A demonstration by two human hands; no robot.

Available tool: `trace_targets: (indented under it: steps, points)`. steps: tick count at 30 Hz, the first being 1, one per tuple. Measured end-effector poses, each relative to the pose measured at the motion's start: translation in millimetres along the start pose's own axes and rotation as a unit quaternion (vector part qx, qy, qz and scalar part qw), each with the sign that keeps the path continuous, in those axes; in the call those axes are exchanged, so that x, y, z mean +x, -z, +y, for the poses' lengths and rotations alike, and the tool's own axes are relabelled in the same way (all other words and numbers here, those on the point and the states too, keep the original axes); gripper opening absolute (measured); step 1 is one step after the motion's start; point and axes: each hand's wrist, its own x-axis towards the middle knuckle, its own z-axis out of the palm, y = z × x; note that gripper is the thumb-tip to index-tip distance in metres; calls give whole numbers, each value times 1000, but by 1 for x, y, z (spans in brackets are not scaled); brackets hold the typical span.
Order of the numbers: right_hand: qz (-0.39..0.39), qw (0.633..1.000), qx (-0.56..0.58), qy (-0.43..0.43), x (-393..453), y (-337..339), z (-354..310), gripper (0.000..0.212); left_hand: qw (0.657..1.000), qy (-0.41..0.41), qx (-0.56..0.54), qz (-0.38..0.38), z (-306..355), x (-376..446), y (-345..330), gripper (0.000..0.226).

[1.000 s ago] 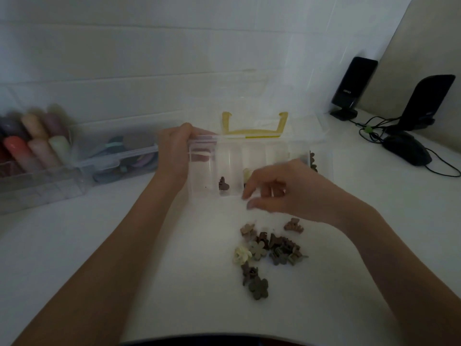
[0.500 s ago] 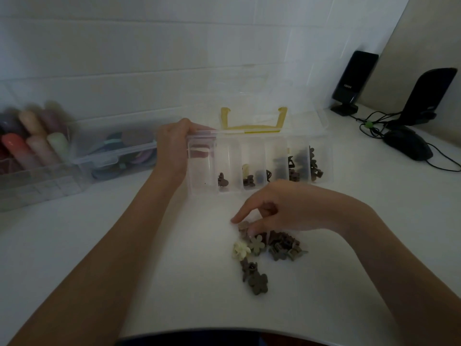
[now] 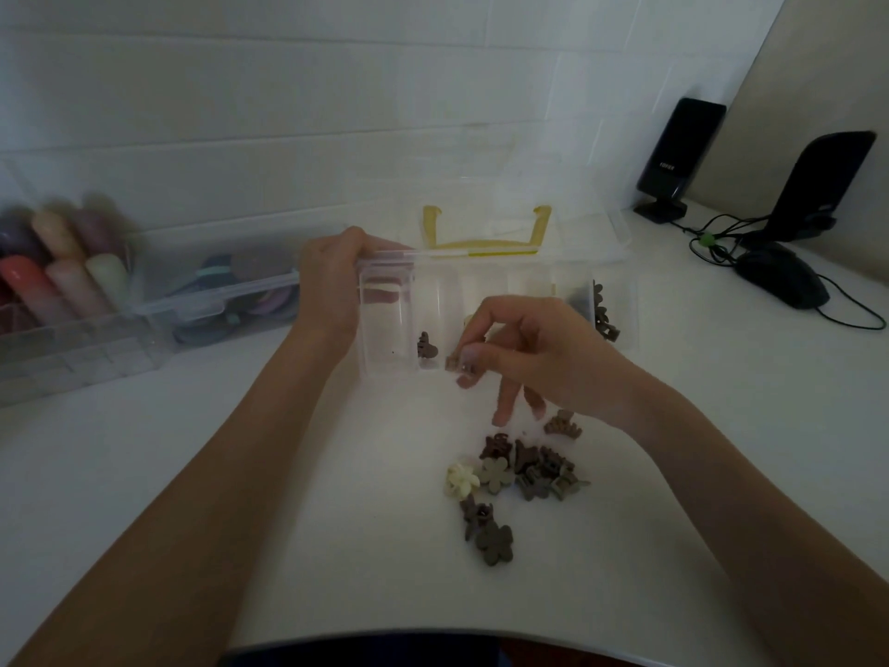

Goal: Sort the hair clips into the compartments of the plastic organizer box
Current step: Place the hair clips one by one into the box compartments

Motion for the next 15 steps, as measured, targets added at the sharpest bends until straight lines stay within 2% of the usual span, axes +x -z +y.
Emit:
trace_targets:
  steps: [6, 11, 15]
  points:
    - [-1, 998, 60, 32, 0, -2, 0, 9, 1000, 14, -15, 2, 0, 3, 1, 31]
    - [16, 998, 46, 27, 1, -2, 1, 35, 1000, -4, -9, 3, -1, 1, 1, 34]
    - [30, 999, 10, 38, 1, -1, 1, 27, 1000, 3, -6, 0, 1, 1, 1, 32]
